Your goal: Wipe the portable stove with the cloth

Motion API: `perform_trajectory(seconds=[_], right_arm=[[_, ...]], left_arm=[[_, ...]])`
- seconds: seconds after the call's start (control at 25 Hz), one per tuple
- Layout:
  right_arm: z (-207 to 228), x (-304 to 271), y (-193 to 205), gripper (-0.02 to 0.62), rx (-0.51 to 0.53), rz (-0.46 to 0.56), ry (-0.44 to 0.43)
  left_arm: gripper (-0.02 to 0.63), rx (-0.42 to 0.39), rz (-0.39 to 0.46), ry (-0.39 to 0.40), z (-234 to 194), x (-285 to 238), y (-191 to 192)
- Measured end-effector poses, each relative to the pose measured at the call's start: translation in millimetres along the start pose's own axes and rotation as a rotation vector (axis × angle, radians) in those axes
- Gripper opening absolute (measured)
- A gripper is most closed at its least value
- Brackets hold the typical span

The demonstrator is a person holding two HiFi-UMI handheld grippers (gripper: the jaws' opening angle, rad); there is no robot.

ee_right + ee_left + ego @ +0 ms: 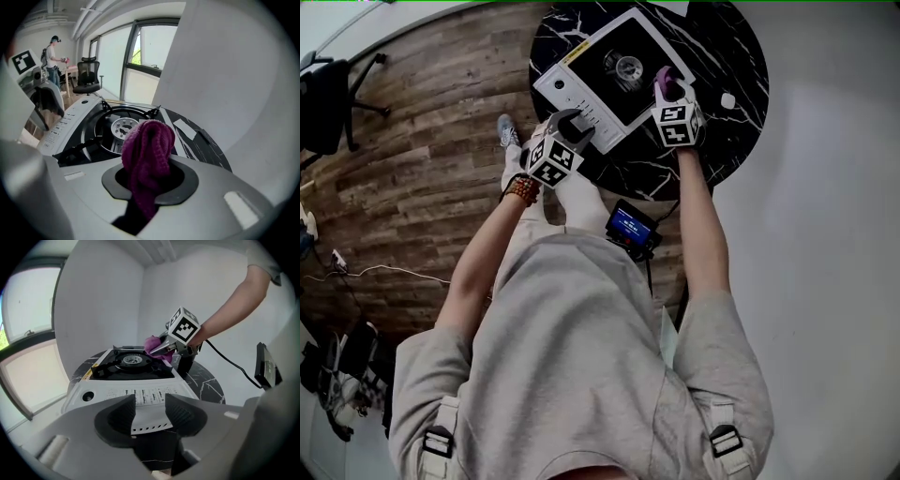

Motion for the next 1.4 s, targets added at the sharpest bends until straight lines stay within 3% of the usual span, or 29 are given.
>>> perform_trajectory(seconds=[0.12, 0.36, 0.72, 1.12, 1.4], right_arm=[[-3.8, -1.6, -3.8, 0.086, 0.062, -0.016, -0.032], [-12.1, 4.7, -0.6, 0.081, 0.047, -0.003, -0.072], [-32.4, 12.6, -2.7, 0.081, 0.051, 0.026, -0.129], [-57.7, 21.4, -12.7, 0.081, 0.024, 0.038, -0.235], [-57.6, 21.3, -19.3, 0.08, 0.01, -0.005, -0.287]], left_arm=[[0.207, -0.018, 0.002, 0.007, 0.7, 1.1, 1.4], [0.224, -0.078, -0.016, -0.029, 6.9, -1.4, 1.4], [0.224, -0.08, -0.041, -0.034, 6.8, -3.2, -0.7], [0.224, -0.108, -0.058, -0.002, 4.5, -2.8, -1.4], [0.222, -0.154, -0.117, 0.027, 3.1, -2.5, -7.6]])
Point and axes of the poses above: the fingertips, and each gripper's own axes: x backward along the fingers, z to its right, y out of its underside, the point moved 9 cm from there along x, backward along the fingers, and after that the axes turned 12 degrees about x, right-handed, at the moved point
